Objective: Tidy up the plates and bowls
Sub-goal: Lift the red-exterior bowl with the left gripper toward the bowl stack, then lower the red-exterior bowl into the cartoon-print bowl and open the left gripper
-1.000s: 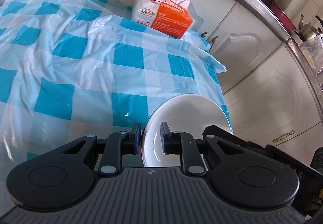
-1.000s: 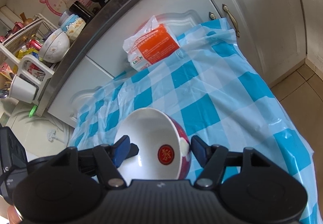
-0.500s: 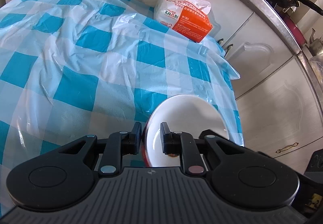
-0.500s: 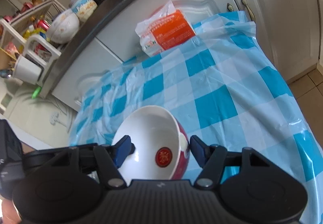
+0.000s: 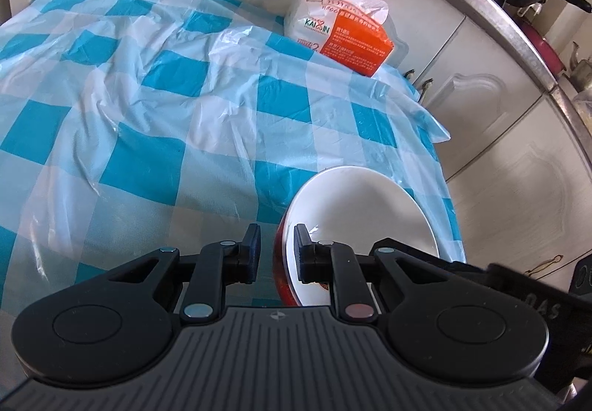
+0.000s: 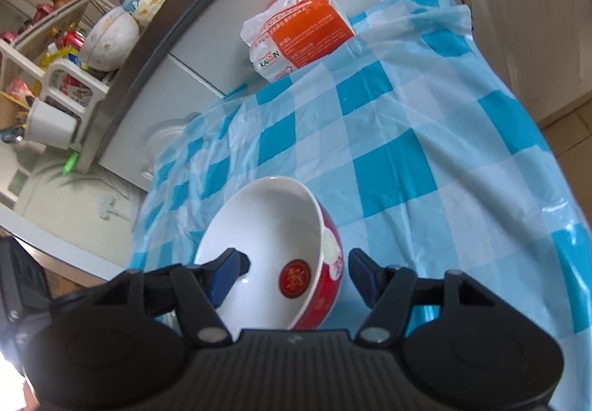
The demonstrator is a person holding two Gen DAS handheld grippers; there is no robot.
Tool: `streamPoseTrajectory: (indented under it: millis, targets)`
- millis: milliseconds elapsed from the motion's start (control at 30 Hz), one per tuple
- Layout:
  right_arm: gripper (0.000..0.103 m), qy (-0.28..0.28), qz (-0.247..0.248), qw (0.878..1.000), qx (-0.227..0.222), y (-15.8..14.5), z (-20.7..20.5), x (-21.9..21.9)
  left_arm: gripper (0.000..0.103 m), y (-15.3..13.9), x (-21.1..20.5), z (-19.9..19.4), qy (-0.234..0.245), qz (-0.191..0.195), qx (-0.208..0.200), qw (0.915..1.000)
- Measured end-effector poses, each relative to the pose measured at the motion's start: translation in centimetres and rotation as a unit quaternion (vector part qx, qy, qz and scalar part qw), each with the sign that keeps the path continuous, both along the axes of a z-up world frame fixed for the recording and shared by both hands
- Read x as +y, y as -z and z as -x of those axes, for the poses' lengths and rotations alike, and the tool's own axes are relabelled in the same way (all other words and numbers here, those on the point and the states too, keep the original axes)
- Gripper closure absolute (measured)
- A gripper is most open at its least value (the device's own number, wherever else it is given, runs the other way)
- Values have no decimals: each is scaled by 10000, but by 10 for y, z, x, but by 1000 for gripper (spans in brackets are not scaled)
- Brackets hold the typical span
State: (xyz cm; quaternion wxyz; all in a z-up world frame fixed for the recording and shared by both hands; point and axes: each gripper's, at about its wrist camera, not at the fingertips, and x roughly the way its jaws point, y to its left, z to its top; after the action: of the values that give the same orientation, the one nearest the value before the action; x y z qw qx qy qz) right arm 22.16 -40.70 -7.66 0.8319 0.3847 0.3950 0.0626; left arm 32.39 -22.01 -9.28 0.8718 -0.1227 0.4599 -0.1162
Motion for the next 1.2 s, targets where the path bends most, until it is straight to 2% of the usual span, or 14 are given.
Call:
streamPoseTrajectory:
  millis: [100,267,467,600,733,833,967,1200]
  targets:
    - [26,16,-263,9996,-50,5,1,2,88,5,7,1,44,232,-1,9997]
    - [21,128,-197,9996,-182,2,1,8,93,9,16,5,222,573,-171,9980]
    - [19,352,-197,9986,-334,-9,-1,17,96,12,23,9,239,576,-250,9977]
    - [11,353,6,9988,-337,-19,-3,28,96,13,28,16,200,670,-332,9970]
    - [11,300,141,9982,-494,-21,-4,37,95,12,34,21,199,659,-650,9955]
    - [11,305,54,9977,-596,-20,-2,38,95,15,42,24,160,809,-690,9942]
    - [11,345,65,9968,-723,-20,4,45,95,17,46,36,172,764,-838,9934]
    - [11,387,79,9949,-927,-42,20,64,95,-6,62,65,161,636,-1165,9910]
